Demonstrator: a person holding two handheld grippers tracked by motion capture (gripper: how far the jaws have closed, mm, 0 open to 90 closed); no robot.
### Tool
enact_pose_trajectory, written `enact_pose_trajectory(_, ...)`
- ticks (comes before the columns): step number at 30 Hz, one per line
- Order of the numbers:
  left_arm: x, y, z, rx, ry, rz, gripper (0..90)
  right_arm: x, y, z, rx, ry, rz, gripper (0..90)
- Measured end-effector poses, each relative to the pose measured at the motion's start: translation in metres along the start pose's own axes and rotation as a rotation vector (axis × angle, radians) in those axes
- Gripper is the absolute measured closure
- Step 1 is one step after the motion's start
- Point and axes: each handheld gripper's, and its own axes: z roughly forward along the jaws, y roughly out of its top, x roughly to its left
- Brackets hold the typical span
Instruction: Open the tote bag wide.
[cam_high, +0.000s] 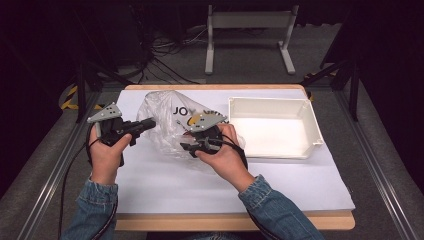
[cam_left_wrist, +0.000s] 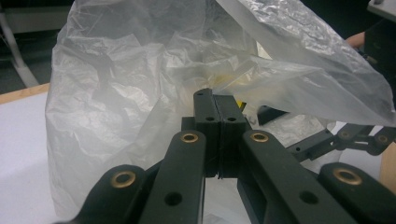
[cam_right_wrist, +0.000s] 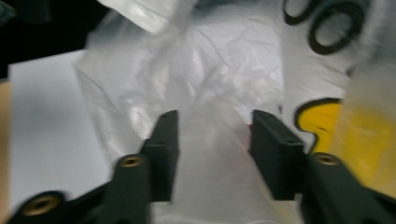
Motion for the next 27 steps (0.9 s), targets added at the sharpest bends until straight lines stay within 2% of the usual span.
enact_pose_trajectory(1, 0.001, 0.000, 0.001, 0.001, 0.001, 0.005, 89.5, -0.001, -0.002, 0.002, 0.013, -0.017, -0.004, 33.3)
enact_pose_trajectory(4, 0.001, -0.001, 0.003, 0.013, -0.004, -0.002, 89.5, -0.003, -0.009, 0.005, 0.048, -0.054, -0.015, 16.8)
enact_pose_trajectory(7, 0.002, -0.002, 0.006, 0.029, -0.004, -0.006, 89.3, -0.004, -0.016, 0.007, 0.080, -0.076, -0.025, 9.5)
enact_pose_trajectory(17, 0.019, -0.016, 0.018, 0.091, 0.007, -0.068, 89.0, -0.009, -0.040, 0.011, 0.164, -0.047, 0.040, 7.0)
enact_pose_trajectory(19, 0.023, -0.019, 0.021, 0.103, 0.010, -0.075, 89.0, -0.008, -0.044, 0.013, 0.179, -0.041, 0.048, 6.5)
enact_pose_trajectory(27, 0.039, -0.034, 0.032, 0.164, 0.026, -0.144, 89.0, -0.009, -0.058, 0.021, 0.218, -0.031, 0.071, 4.7)
